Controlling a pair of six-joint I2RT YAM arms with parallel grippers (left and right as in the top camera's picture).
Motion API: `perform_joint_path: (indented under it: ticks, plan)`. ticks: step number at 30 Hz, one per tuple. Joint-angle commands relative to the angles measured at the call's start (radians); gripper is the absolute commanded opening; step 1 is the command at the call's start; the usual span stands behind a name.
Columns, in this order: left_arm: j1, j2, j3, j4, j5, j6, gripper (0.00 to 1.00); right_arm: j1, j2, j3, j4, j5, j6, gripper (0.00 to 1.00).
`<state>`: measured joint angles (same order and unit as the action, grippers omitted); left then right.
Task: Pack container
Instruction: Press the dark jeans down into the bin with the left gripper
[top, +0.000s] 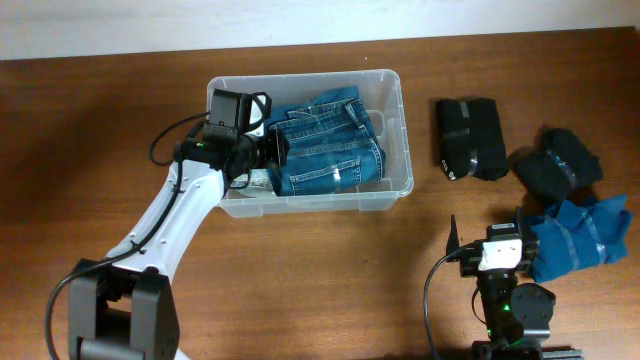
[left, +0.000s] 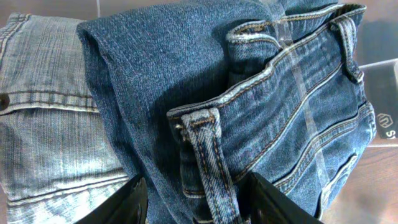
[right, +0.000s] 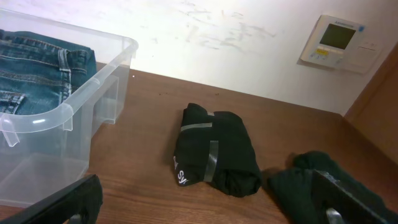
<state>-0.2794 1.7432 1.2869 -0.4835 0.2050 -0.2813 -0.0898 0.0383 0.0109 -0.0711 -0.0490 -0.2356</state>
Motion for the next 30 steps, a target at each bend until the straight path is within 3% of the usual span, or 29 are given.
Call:
perform_joint_path:
  ticks: [1,6,13,22,30]
  plan:
    - [-0.006,0.003,0.006,-0.003,0.009,-0.021,0.52,0.005,-0.006,-0.005,-0.004,0.002,0.008,0.98]
    - [-0.021,0.003,0.006,0.0,0.008,-0.021,0.01,0.005,-0.006,-0.005,-0.004,0.002,0.008,0.99]
    - [-0.021,0.003,0.055,0.002,0.027,-0.015,0.01,0.005,-0.006,-0.005,-0.004,0.002,0.008,0.99]
    - [-0.019,0.003,0.374,-0.271,-0.049,0.124,0.01,0.005,-0.006,-0.005,-0.004,0.002,0.008,0.98]
    - [0.03,0.003,0.386,-0.33,-0.124,0.16,0.01,0.005,-0.006,-0.005,-0.004,0.002,0.008,0.98]
